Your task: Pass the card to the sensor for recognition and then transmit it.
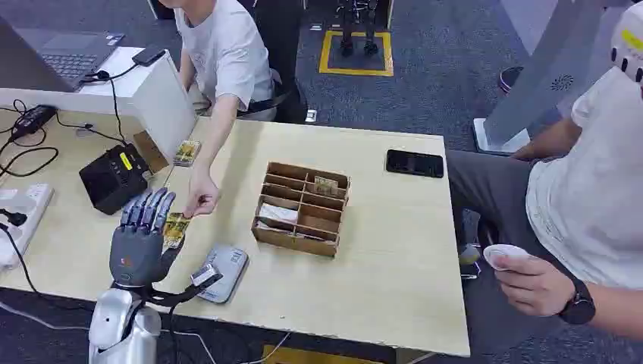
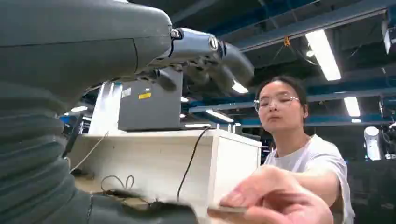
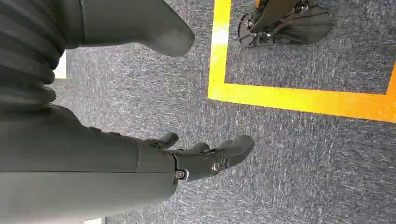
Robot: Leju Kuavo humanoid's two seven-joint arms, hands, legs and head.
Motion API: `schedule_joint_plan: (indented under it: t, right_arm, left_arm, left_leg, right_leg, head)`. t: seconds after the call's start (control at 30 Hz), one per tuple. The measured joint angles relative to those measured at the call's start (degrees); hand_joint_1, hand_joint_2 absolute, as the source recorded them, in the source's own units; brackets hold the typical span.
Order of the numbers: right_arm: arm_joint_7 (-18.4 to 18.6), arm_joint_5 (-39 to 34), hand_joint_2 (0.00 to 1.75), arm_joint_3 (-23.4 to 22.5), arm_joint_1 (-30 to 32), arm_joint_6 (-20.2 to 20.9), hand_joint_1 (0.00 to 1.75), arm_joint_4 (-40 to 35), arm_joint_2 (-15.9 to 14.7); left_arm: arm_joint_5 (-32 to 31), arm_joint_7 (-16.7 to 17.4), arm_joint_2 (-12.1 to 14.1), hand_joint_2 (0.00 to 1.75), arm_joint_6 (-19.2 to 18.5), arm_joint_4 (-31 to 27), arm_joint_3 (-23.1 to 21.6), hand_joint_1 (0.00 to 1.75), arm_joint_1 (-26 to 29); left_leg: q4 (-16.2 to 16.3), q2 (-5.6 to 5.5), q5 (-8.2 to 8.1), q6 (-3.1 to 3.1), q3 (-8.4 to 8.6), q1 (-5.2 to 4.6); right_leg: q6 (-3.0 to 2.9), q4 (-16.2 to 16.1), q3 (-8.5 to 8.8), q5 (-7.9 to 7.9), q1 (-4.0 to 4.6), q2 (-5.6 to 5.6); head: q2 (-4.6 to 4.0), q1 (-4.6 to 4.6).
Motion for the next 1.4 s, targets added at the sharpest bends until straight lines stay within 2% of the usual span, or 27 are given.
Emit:
schedule_joint_plan:
  t: [0.23, 0.6, 0.77, 0.87, 0.93, 1.0, 1.03, 1.07, 1.13, 1.17, 1.27, 1.4]
  right_arm:
    - [0.0, 0.0, 1.75, -0.39, -0.04, -0.02, 0.0, 0.0, 0.02]
    - [-0.02, 0.2, 1.75, -0.96, -0.08, -0.04, 0.0, 0.0, 0.15]
    - [-0.11, 0.85, 1.75, -1.05, -0.1, -0.04, 0.0, 0.0, 0.17]
    - [-0.11, 0.85, 1.75, -1.11, -0.1, -0.02, 0.0, 0.0, 0.17]
    - [-0.11, 0.85, 1.75, -1.2, -0.12, -0.02, 0.0, 0.0, 0.17]
    - [-0.17, 0.85, 1.75, -1.35, -0.1, -0.02, 0.0, 0.0, 0.17]
    - [-0.26, 0.79, 1.75, -1.42, -0.1, -0.02, 0.0, 0.0, 0.17]
    - [-0.26, 0.61, 1.75, -1.51, -0.12, -0.02, 0.0, 0.0, 0.17]
    - [-0.28, 0.44, 1.75, -1.81, -0.1, -0.02, 0.0, 0.0, 0.17]
    - [-0.28, 0.04, 1.75, -2.03, -0.08, -0.04, 0.0, 0.0, 0.17]
    - [-0.37, -0.37, 1.75, -2.58, -0.07, -0.04, 0.0, 0.0, 0.2]
    - [-0.26, -0.39, 1.75, -3.15, -0.02, -0.18, 0.0, 0.0, 0.22]
  left_arm:
    - [1.24, 0.0, 0.0, 1.75, 0.0, 0.78, 0.35, 1.75, -0.04]
    - [6.58, 0.0, 0.07, 1.75, -0.02, 2.64, 0.35, 1.75, -0.53]
    - [21.71, -0.07, 1.44, 1.75, -0.02, 5.85, -1.37, 1.75, -0.51]
    - [27.17, 0.37, 2.82, 1.75, -0.15, 8.24, -3.54, 1.75, -0.44]
    - [31.66, 1.97, 3.7, 1.75, -0.9, 9.25, -5.36, 1.75, -0.4]
    - [36.31, 3.62, 4.43, 1.75, -3.7, 9.88, -7.18, 1.75, -0.35]
    - [38.92, 4.99, 4.68, 1.75, -6.75, 10.05, -7.98, 1.75, -0.32]
    - [42.43, 7.35, 5.05, 1.75, -12.02, 10.21, -8.94, 1.75, -0.31]
    - [47.3, 10.87, 5.62, 1.75, -19.86, 10.51, -10.58, 1.75, -0.25]
    - [48.52, 12.11, 5.9, 1.75, -22.28, 10.62, -11.28, 1.75, -0.23]
    - [51.36, 15.11, 6.76, 1.75, -26.65, 10.69, -13.47, 1.75, 0.36]
    - [55.82, 16.68, 7.7, 1.75, -31.04, 10.62, -14.45, 1.75, 1.93]
  left_leg:
    - [0.0, 0.0, 0.0, 0.0, 0.0, 0.0]
    - [0.0, 0.0, 0.0, 0.0, 0.0, 0.0]
    - [0.0, 0.0, 0.0, 0.0, 0.01, 0.0]
    - [0.0, -0.01, 0.0, 0.0, 0.01, 0.0]
    - [0.0, 0.0, 0.0, 0.0, 0.01, 0.0]
    - [0.0, 0.01, 0.0, 0.0, 0.01, 0.0]
    - [0.0, 0.0, 0.0, 0.0, 0.01, 0.0]
    - [0.0, -0.01, 0.0, 0.0, 0.01, -0.01]
    - [0.0, -0.01, 0.0, 0.0, 0.0, 0.0]
    - [0.0, 0.0, 0.0, 0.0, 0.0, -0.01]
    - [0.0, 0.01, 0.0, 0.0, 0.0, -0.01]
    - [0.0, 0.02, -0.01, 0.01, 0.0, -0.01]
  right_leg:
    - [0.0, 0.0, 0.0, 0.0, 0.0, 0.0]
    - [0.0, 0.0, 0.0, 0.0, 0.0, 0.0]
    - [0.0, 0.0, -0.01, 0.0, 0.0, 0.0]
    - [0.0, 0.0, 0.0, 0.0, 0.0, 0.0]
    - [0.0, 0.0, 0.0, 0.0, 0.0, 0.0]
    - [0.0, 0.0, -0.01, 0.0, 0.0, 0.0]
    - [0.0, 0.0, 0.0, 0.0, 0.0, 0.0]
    - [0.0, 0.0, 0.0, 0.0, -0.01, 0.0]
    - [0.0, 0.0, 0.0, 0.0, 0.0, 0.0]
    - [0.0, 0.0, 0.0, 0.0, -0.01, 0.0]
    - [0.0, 0.0, -0.01, 0.0, -0.01, 0.04]
    - [0.0, 0.0, -0.03, 0.0, -0.01, 0.04]
  head:
    - [0.0, 0.0]
    - [0.0, 0.0]
    - [0.0, 0.0]
    - [0.0, 0.02]
    - [0.0, 0.0]
    - [0.0, 0.0]
    - [0.0, 0.0]
    - [0.0, 0.0]
    - [0.0, 0.0]
    - [0.0, 0.0]
    - [0.0, 0.0]
    - [0.0, -0.02]
